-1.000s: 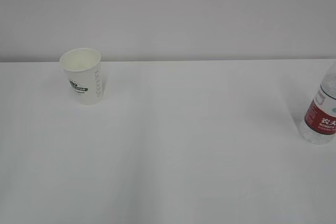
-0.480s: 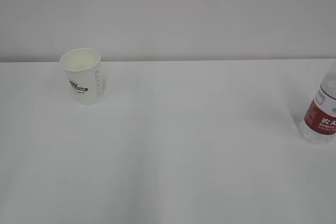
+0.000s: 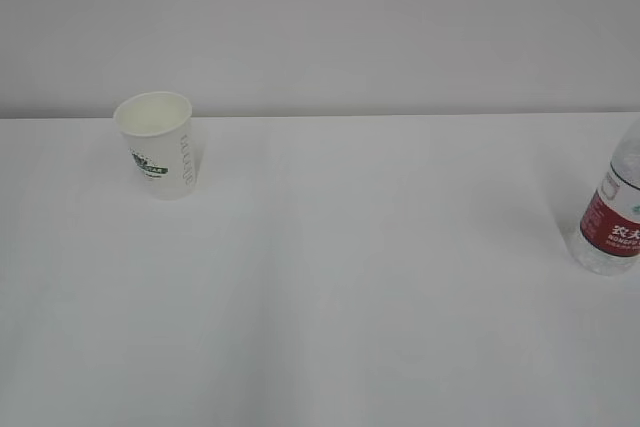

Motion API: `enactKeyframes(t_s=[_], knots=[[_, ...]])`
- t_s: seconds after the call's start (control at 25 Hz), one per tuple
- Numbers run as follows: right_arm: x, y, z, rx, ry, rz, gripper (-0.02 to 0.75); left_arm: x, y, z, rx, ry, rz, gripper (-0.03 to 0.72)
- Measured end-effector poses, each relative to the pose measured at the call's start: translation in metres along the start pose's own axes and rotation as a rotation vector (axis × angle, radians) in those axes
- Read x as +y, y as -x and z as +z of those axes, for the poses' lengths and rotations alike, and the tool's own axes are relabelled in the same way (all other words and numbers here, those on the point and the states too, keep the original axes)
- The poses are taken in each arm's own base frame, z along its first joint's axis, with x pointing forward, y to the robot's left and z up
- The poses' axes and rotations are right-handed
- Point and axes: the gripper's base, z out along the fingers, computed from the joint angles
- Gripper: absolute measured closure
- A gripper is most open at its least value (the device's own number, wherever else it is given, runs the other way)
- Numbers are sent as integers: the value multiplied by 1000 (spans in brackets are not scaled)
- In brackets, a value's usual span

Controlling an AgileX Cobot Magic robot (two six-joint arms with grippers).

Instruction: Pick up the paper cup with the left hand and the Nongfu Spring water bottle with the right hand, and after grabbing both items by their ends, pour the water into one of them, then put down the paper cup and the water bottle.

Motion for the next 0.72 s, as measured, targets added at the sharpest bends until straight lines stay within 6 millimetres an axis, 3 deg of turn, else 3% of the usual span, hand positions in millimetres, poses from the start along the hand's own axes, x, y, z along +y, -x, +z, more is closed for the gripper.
enactKeyframes(t_s=[0.72], knots=[[0, 0, 0, 0, 0, 0, 150, 0, 0, 0, 0, 0, 0, 109]])
